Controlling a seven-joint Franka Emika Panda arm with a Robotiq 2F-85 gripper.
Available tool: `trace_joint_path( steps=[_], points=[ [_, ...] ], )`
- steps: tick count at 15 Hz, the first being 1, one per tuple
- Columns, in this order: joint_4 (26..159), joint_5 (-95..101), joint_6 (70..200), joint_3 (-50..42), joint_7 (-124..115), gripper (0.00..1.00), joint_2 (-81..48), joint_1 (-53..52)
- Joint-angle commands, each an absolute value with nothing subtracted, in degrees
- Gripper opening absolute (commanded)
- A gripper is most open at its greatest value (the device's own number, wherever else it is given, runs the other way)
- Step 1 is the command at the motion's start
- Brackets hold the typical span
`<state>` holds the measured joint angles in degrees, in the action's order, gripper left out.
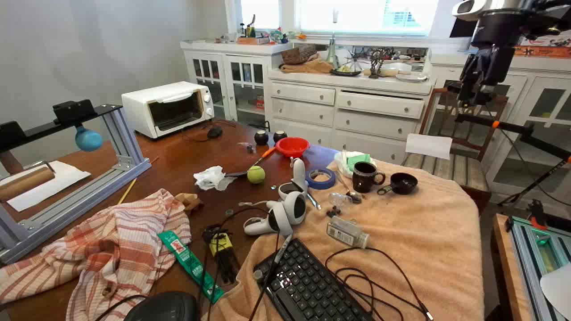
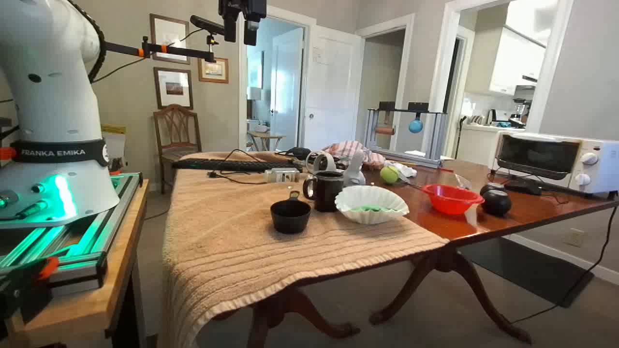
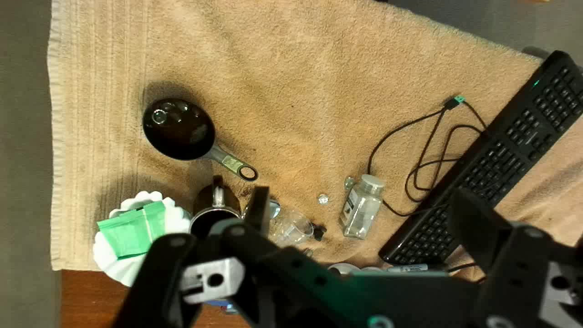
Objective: Pick up the cup on the table
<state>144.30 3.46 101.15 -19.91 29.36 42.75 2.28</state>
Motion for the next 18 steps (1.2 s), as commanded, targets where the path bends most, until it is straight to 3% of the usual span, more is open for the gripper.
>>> trace_joint_path(
  steps=[1, 6, 18],
  points=[
    [144.21, 3.07, 101.07, -19.40, 29.72, 1.00, 42.57, 2.92],
    [144.21, 3.07, 101.07, -19.40, 29.72, 1.00, 42.56, 2.92],
    [154.14, 29.74, 124.52, 2.99, 11.53, 1.00, 36.79, 3.75]
  ],
)
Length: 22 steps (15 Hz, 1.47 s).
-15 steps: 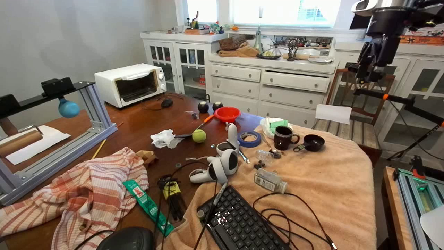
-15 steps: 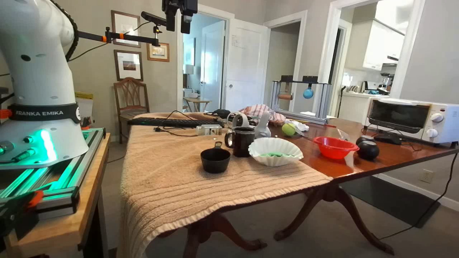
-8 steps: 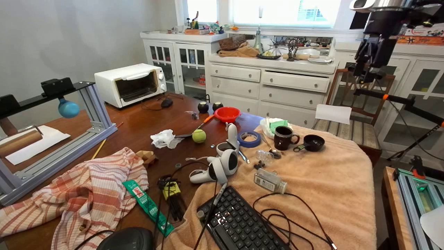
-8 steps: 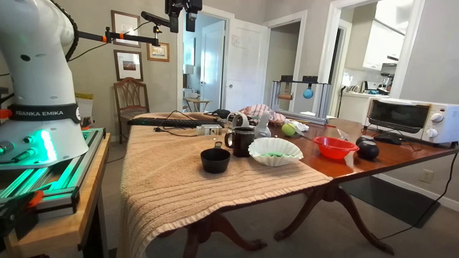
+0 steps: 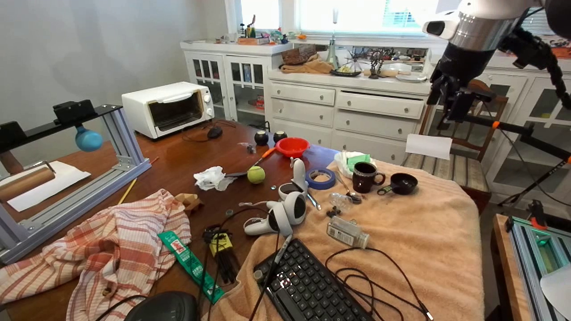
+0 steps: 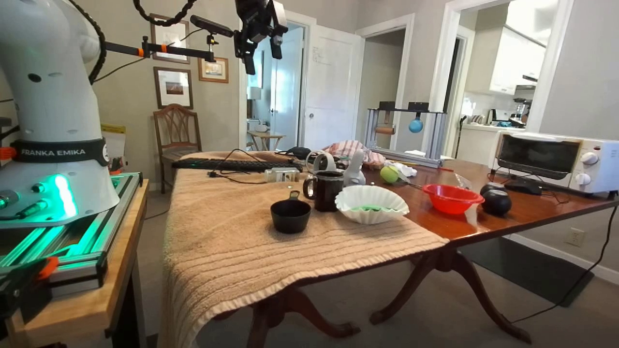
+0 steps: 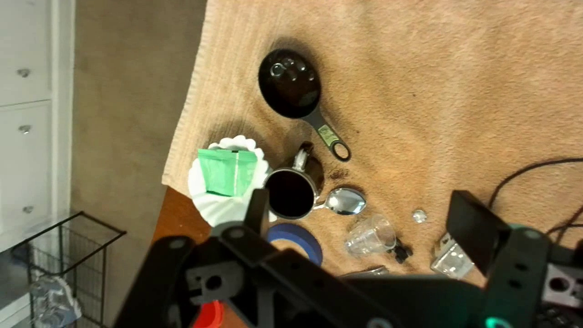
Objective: Pick up the cup on the table
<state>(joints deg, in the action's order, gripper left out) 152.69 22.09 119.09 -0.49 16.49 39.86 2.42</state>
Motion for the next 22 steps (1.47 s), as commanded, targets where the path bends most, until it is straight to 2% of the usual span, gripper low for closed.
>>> trace_joint_path(
  steps=[1, 2, 3, 8, 15, 22],
  points=[
    [153.95, 33.27, 126.10, 4.55, 9.00, 1.00, 34.98, 4.63],
    [153.37, 36.42, 125.75, 6.33, 6.21, 1.00, 33.44, 5.42],
    [153.68, 31.88, 123.53, 2.88, 10.05, 1.00, 36.82, 2.57],
    [153.93, 33.72, 123.87, 3.26, 8.94, 1.00, 37.01, 2.83],
    [150.24, 43.44, 136.78, 1.91, 8.78, 1.00, 14.36, 4.04],
    [138.69, 56.33, 134.51, 4.70, 0.40, 1.00, -6.02, 0.13]
  ],
)
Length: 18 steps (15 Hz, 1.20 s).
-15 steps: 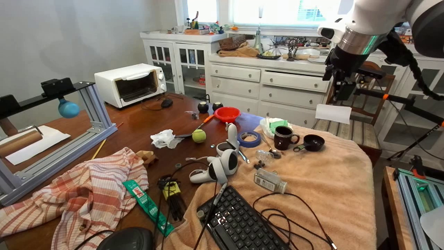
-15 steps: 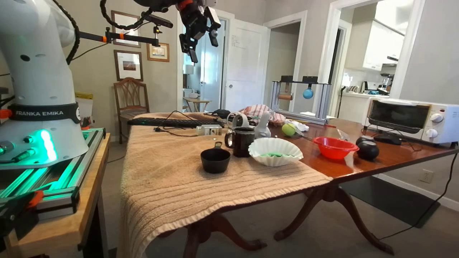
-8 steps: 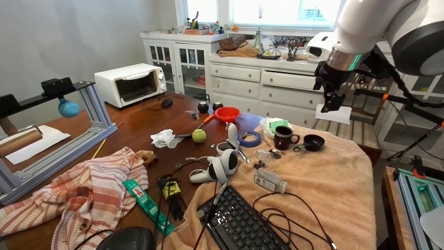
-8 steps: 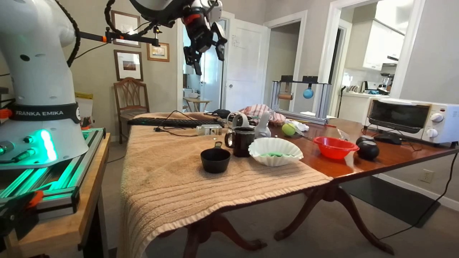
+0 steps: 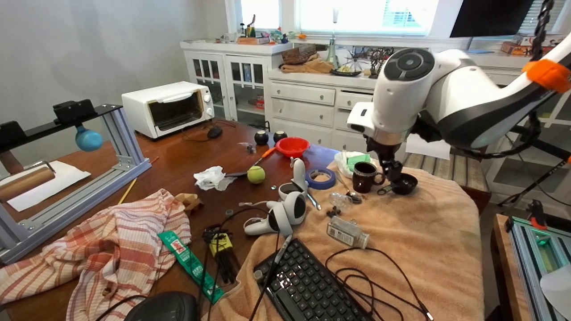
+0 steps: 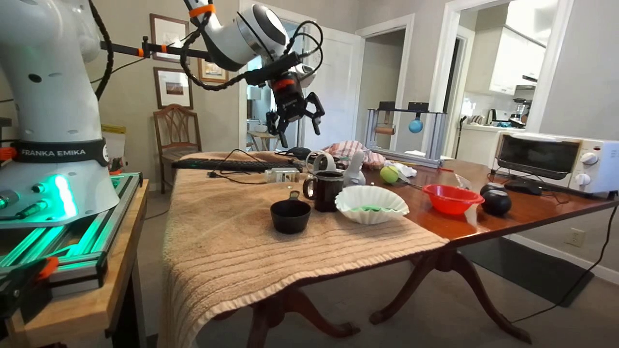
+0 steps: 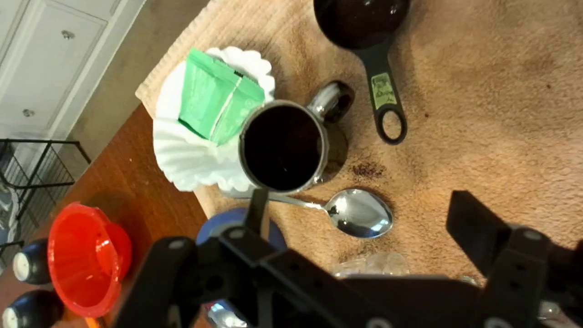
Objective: Pick up the cup on the table
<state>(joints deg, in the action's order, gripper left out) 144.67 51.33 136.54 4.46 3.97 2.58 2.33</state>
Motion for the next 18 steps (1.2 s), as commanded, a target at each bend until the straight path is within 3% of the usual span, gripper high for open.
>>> trace_joint_path(
  steps=[1, 18],
  points=[
    [136.87, 57.72, 134.14, 4.67, -0.52, 1.00, -8.65, -0.66],
    [131.81, 61.32, 133.76, 3.86, -3.32, 1.00, -18.51, -4.80]
  ],
)
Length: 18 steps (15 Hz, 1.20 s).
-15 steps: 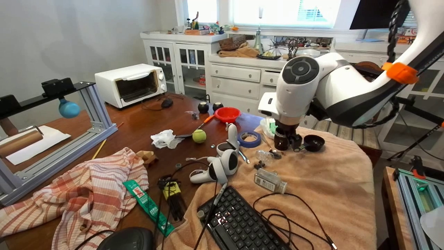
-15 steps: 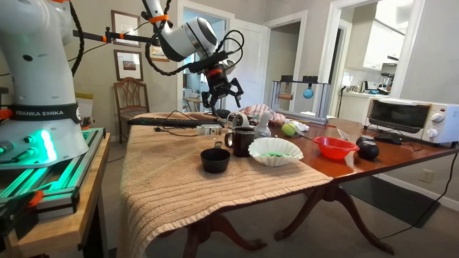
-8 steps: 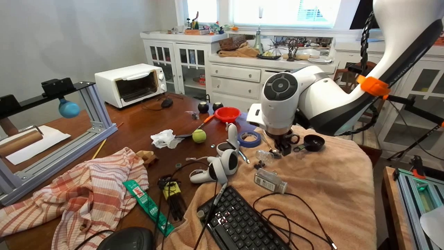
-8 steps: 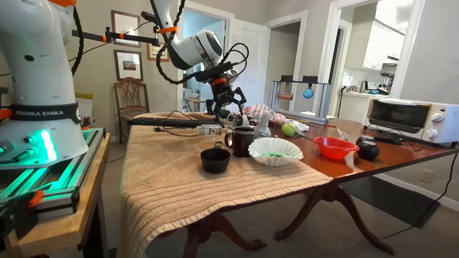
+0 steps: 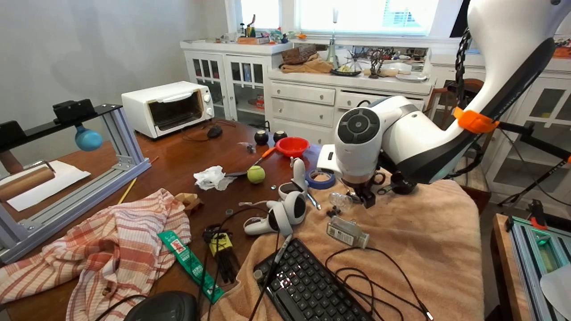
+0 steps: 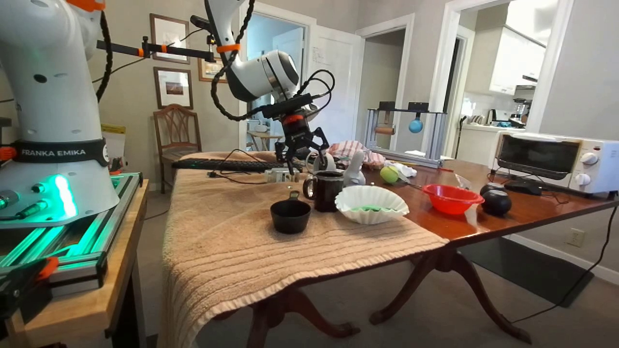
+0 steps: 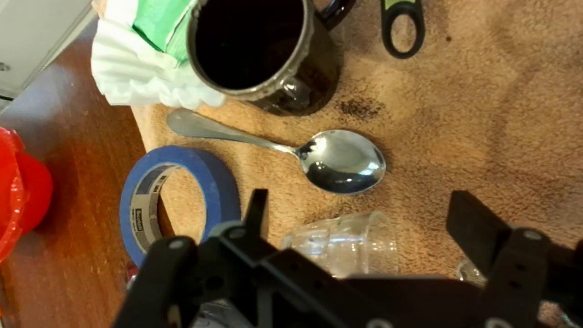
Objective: Pick up the cup on the table
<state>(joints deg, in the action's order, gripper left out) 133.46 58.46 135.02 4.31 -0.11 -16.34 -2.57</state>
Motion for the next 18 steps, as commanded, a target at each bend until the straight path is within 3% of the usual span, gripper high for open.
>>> trace_joint_path(
  steps=[1, 17, 18],
  points=[
    [131.52, 62.12, 133.38, 3.83, -4.21, 1.00, -18.87, -5.29],
    [126.46, 69.39, 135.15, 2.93, -6.68, 1.00, -25.34, -5.46],
    [125.93, 69.44, 134.85, 2.93, -6.63, 0.92, -25.74, -5.59]
  ],
)
